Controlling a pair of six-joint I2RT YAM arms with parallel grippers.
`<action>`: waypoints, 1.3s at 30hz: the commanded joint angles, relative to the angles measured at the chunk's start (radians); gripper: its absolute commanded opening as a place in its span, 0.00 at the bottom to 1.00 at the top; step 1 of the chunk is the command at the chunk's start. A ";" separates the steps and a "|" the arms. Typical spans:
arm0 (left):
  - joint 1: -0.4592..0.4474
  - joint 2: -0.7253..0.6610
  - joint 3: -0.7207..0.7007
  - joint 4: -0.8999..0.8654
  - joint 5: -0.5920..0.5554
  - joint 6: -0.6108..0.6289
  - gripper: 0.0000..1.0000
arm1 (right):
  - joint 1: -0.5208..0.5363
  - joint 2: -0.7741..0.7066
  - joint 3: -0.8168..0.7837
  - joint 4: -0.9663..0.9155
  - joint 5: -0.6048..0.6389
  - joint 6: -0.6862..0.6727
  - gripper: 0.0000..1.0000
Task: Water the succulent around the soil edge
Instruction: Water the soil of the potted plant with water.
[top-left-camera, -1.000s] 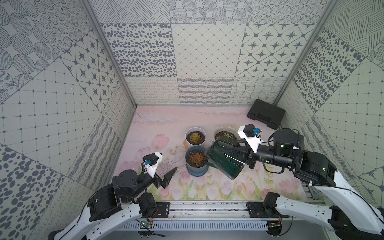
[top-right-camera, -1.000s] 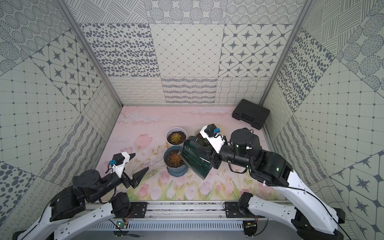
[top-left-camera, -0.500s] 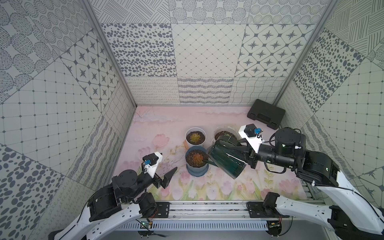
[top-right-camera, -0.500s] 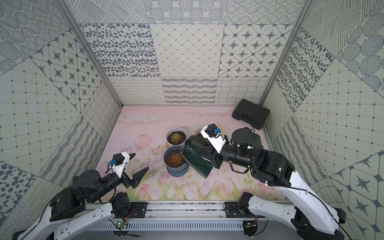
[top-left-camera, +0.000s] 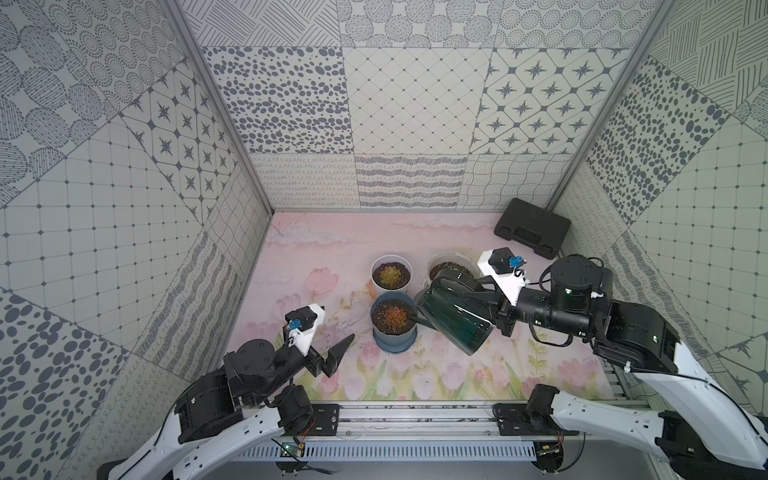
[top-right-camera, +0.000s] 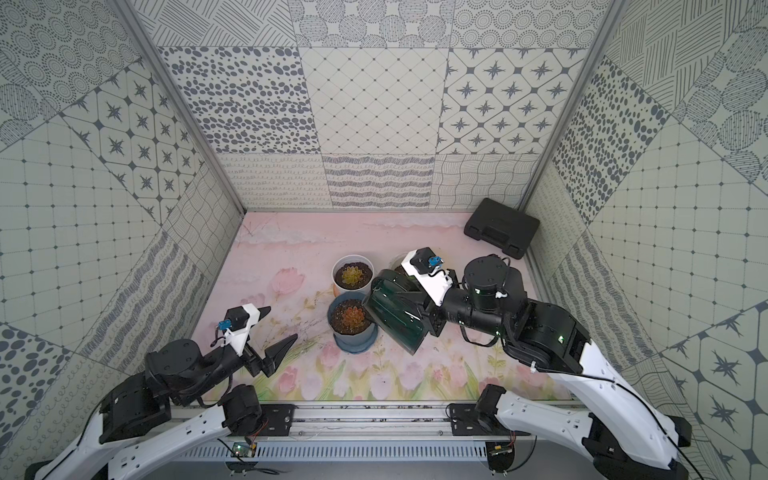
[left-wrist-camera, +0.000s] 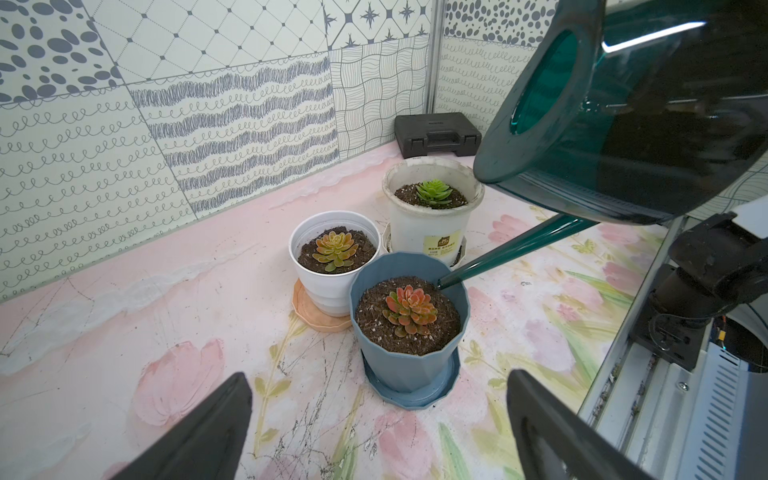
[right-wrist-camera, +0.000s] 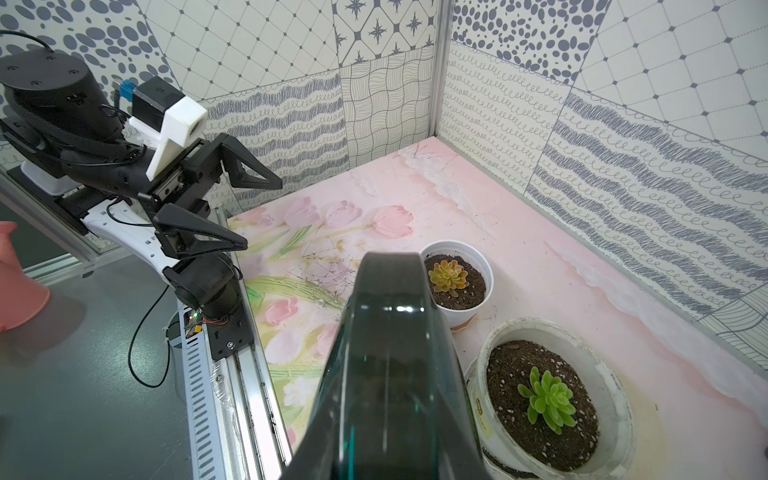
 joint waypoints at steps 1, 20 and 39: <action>0.001 -0.003 -0.004 0.017 0.013 0.009 0.98 | 0.003 -0.007 0.049 0.078 0.020 -0.022 0.00; 0.001 -0.008 -0.005 0.017 0.017 0.010 0.99 | 0.005 0.038 0.066 0.101 0.051 -0.056 0.00; 0.001 -0.012 -0.005 0.019 0.021 0.009 0.99 | 0.005 0.053 0.008 0.224 0.072 -0.070 0.00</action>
